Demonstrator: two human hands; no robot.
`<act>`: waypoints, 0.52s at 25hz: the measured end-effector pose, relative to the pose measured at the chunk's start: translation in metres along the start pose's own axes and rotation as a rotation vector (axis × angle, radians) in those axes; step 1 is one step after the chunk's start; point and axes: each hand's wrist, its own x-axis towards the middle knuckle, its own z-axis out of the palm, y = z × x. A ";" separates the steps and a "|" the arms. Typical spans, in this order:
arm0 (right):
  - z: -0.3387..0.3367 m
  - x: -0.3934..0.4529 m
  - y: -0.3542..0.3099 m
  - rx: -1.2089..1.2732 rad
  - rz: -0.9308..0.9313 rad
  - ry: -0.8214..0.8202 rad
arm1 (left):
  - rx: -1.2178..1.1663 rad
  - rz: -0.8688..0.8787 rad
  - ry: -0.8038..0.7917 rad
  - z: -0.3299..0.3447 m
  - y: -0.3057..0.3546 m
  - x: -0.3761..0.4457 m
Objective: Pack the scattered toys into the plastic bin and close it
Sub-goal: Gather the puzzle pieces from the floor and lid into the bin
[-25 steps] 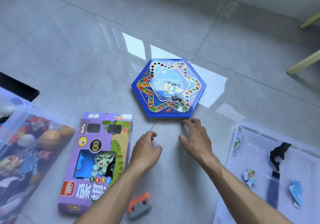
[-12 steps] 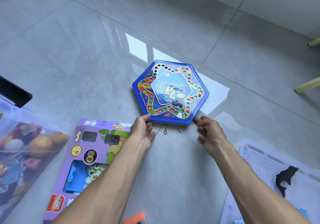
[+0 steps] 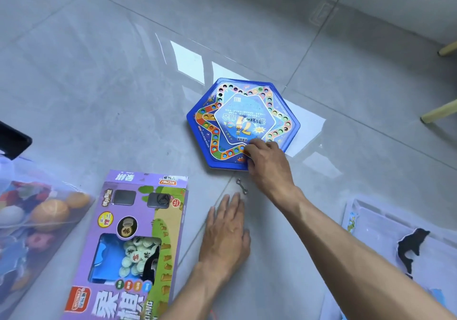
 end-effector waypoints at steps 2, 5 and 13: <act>0.008 -0.028 0.000 0.073 0.013 0.103 | -0.036 0.027 -0.046 -0.002 0.009 -0.012; 0.016 -0.091 0.000 0.153 0.106 0.079 | -0.100 0.033 -0.001 -0.011 0.009 -0.013; 0.006 -0.080 -0.005 0.114 0.375 0.001 | 0.097 0.103 -0.264 -0.035 0.003 0.026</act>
